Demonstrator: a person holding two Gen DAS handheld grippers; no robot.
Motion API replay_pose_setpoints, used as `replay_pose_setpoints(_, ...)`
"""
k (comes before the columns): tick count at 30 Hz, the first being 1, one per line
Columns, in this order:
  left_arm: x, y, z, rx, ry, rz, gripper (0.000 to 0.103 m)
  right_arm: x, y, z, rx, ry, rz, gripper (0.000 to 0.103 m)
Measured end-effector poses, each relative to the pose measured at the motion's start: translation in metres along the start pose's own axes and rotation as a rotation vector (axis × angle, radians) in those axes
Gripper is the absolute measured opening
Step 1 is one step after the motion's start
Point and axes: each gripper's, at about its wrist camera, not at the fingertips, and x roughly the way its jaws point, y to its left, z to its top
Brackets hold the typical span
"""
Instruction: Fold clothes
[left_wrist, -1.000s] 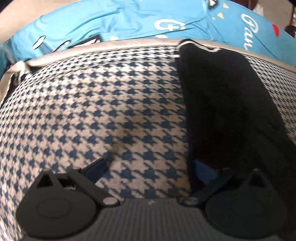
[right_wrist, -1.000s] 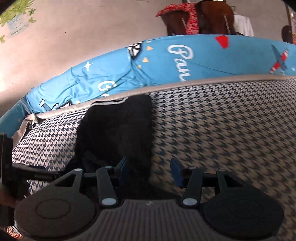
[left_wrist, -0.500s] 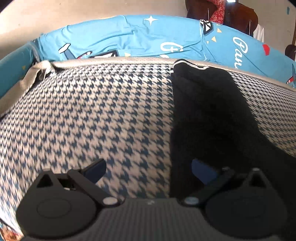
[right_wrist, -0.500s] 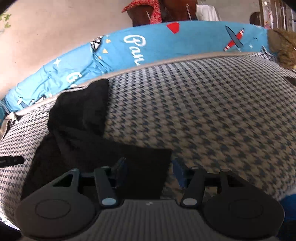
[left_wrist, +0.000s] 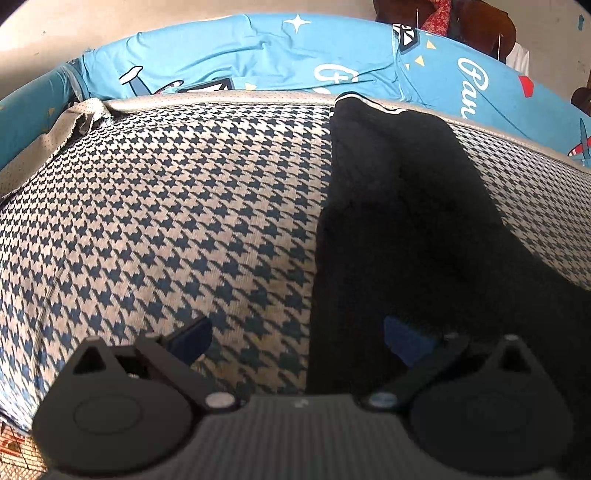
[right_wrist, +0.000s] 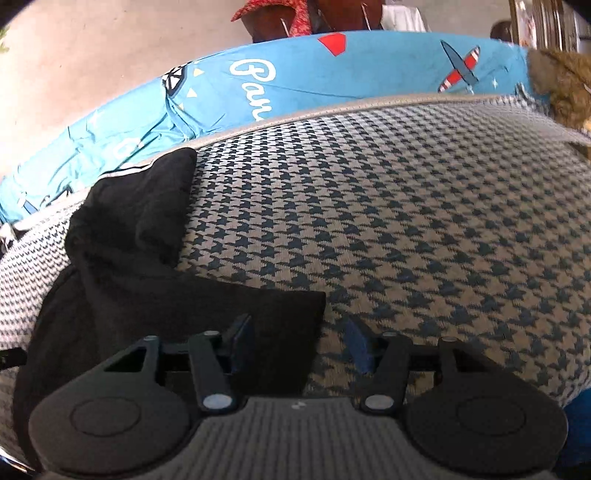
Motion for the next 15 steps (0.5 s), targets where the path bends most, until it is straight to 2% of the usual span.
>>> replay_pose_setpoints(3, 0.001, 0.000, 0.000, -0.002, 0.002, 0.003, 0.103, 0.000, 0.004, 0.000, -0.017, -0.017, 0.006, 0.020)
replay_pose_setpoints(4, 0.000, 0.000, -0.001, -0.002, 0.001, 0.004, 0.103, 0.000, 0.006, 0.000, -0.018, -0.023, 0.012, 0.013)
replay_pose_setpoints(9, -0.003, 0.006, -0.002, -0.016, -0.009, 0.004, 0.103, -0.003, 0.011, 0.002, -0.021, -0.052, 0.045, 0.010)
replay_pose_setpoints(15, -0.011, 0.018, -0.002, -0.056, -0.024, 0.012, 0.103, -0.052, 0.048, 0.000, -0.116, -0.140, 0.296, 0.010)
